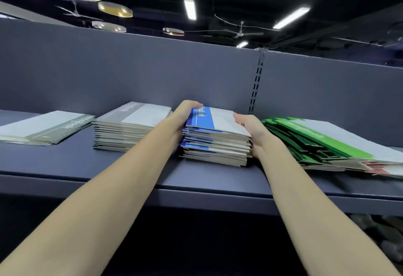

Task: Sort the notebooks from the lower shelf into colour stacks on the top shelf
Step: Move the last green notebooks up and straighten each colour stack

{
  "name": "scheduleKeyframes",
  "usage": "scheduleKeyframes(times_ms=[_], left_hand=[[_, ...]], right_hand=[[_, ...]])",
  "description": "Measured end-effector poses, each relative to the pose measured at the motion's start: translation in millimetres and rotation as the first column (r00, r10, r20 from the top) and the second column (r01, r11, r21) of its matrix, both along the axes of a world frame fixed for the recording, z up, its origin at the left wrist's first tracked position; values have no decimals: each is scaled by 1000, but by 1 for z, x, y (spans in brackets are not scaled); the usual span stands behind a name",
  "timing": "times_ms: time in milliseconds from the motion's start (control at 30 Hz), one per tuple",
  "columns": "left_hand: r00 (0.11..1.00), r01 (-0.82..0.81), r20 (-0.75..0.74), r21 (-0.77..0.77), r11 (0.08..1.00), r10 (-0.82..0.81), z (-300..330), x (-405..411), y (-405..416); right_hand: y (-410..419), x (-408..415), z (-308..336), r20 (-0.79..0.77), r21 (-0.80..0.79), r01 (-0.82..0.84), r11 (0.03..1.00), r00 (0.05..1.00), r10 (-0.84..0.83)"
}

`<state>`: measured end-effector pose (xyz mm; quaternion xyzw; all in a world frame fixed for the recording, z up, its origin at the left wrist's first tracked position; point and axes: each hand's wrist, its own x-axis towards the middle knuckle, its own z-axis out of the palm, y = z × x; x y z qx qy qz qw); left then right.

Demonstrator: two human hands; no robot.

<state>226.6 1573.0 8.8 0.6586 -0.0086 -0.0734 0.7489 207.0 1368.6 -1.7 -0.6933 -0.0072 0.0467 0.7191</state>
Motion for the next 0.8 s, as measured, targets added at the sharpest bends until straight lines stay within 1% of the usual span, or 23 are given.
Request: scheduleKeyframes(times_ms=[100,200,367,500,567,667,800], left_hand=[[1000,-25,11,-40,999,26,0,-4,-3],[999,-50,-1,-51,997,50,-1,-3,-6],[995,-97,-7,3,995,97,-1,-7,-6],[992,-130,4,65,989,130,0,-12,-3],[992,-130,11,70,989,129,1,-12,-2],[989,-147,14,55,988,146,4,-20,-5],[970,-229,92,34,973,225,3,-22,-10]], right_hand=[[-1,3,-1,24,77,-2,997,1000,0],[-2,4,-3,13,105,25,994,1000,-26],[2,3,-3,-24,73,73,995,997,-72],[3,0,-3,-14,34,27,999,1000,-26],[5,-1,-2,-4,62,-17,998,1000,18],[5,2,-3,-5,107,-13,994,1000,14],[3,-4,-3,4,132,9,991,1000,-9]])
